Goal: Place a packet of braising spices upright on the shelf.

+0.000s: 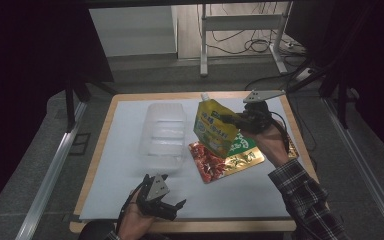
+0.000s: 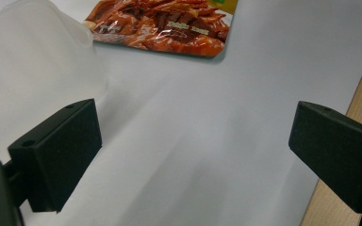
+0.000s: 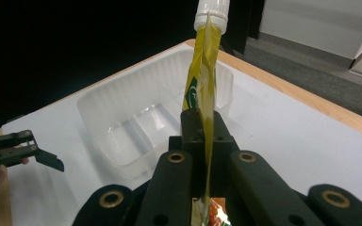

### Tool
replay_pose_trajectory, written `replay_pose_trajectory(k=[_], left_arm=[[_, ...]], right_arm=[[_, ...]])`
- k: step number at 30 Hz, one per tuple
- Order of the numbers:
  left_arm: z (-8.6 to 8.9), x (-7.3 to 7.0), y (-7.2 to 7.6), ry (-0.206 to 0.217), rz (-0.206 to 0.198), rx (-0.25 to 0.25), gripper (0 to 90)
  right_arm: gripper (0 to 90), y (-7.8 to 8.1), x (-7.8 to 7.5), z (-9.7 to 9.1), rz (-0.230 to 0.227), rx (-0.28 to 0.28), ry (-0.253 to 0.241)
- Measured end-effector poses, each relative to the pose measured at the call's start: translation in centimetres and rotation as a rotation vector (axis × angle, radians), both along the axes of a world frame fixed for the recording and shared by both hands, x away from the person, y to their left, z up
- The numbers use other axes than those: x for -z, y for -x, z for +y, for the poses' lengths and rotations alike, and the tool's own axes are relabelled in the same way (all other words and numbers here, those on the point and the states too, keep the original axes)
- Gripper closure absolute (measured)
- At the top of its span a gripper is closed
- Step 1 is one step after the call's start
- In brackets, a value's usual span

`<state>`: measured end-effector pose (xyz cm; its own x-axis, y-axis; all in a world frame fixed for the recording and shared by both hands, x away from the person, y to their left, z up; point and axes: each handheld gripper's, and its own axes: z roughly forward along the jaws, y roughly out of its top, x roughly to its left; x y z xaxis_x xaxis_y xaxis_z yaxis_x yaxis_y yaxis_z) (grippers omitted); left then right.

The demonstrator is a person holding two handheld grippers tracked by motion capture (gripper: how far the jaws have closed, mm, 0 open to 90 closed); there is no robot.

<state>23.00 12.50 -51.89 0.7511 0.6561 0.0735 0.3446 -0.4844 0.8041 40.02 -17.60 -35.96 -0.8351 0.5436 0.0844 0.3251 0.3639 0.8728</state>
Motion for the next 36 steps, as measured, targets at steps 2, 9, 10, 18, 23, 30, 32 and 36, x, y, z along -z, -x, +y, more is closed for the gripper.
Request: replay_pose_trajectory(k=[2,9,10,18,23,30,32,36], left_arm=[[0.0,0.0,0.0,0.001,0.000,-0.002,3.1],[0.0,0.1,0.2,-0.004,-0.009,0.007,3.0],[0.0,0.1,0.2,-0.004,-0.009,0.007,3.0],[0.2,0.0,0.2,-0.003,-0.009,-0.003,2.9],[0.3,0.1,0.2,-0.002,-0.007,-0.004,2.9],[0.2,0.1,0.2,-0.003,-0.009,0.001,2.8],[0.2,0.1,0.2,-0.002,-0.010,0.000,2.8],[0.2,0.0,0.2,0.001,-0.011,0.002,2.8]], right_arm=[[88.9,-0.4,-0.1,0.3,-0.002,-0.004,-0.002],[88.9,-1.6,-0.5,1.2,-0.021,-0.022,0.008],[88.9,-1.7,-0.5,1.4,-0.022,-0.023,0.008],[88.9,-3.1,-0.9,2.2,-0.033,-0.036,0.013],[88.9,-4.2,-1.2,3.1,-0.033,-0.046,0.008],[88.9,-5.4,-1.4,4.7,-0.038,-0.063,0.012],[88.9,-5.8,-1.5,5.1,-0.038,-0.066,0.008],[88.9,-6.5,-1.5,6.1,-0.040,-0.072,0.004]])
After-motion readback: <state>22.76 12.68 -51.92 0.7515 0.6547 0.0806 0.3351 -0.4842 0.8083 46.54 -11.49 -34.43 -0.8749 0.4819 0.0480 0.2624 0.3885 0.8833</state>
